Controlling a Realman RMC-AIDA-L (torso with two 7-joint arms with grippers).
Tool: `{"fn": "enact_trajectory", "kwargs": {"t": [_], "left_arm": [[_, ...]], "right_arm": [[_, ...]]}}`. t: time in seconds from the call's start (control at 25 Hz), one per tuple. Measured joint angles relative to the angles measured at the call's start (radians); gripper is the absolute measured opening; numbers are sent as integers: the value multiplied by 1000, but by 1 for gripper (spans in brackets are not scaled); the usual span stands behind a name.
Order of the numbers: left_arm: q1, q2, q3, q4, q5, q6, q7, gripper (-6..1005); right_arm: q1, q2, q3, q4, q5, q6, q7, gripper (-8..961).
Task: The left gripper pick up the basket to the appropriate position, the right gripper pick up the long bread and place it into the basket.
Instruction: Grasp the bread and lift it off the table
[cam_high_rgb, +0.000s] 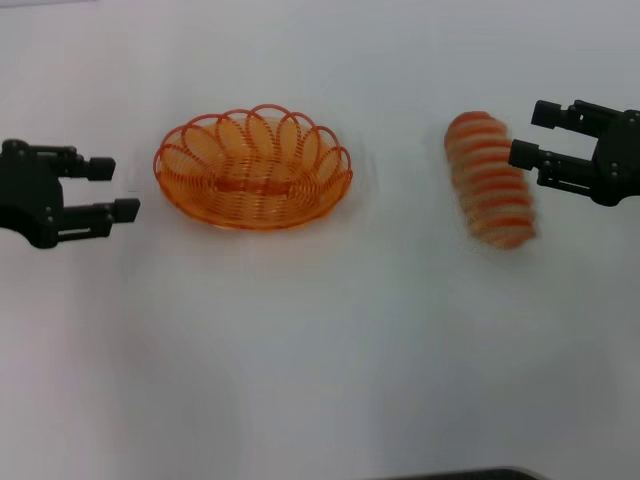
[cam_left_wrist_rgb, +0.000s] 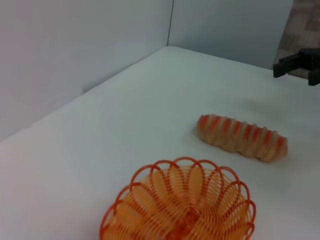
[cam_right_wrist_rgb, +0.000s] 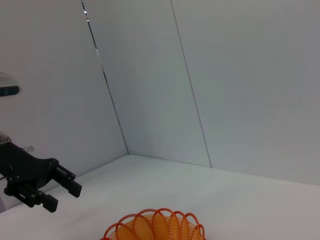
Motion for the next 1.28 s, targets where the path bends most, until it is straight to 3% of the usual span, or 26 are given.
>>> {"fn": "enact_trajectory", "kwargs": {"t": [0.36,0.44,0.68,1.16,1.28], "left_arm": [[37,-22,-2,-23,1,-17,3,578],[41,-25,-2,-23,1,-20,5,712],[43,-31,-3,-23,1,-20,8,873],[37,-33,5,-17,1,-19,8,865],[36,-33,5,-21,1,-19,8,865]], "right_arm": [[-2,3,-19,0,-5,-7,-2,732],[-2,3,-26,0,-5,-7,-2,729],[-3,0,-34,-6,-7,-8,-3,722],[-8,-12,-57,-16,-12,-11,14,706],[-8,-26,-52,-16,-15,-46,25,702]]}}
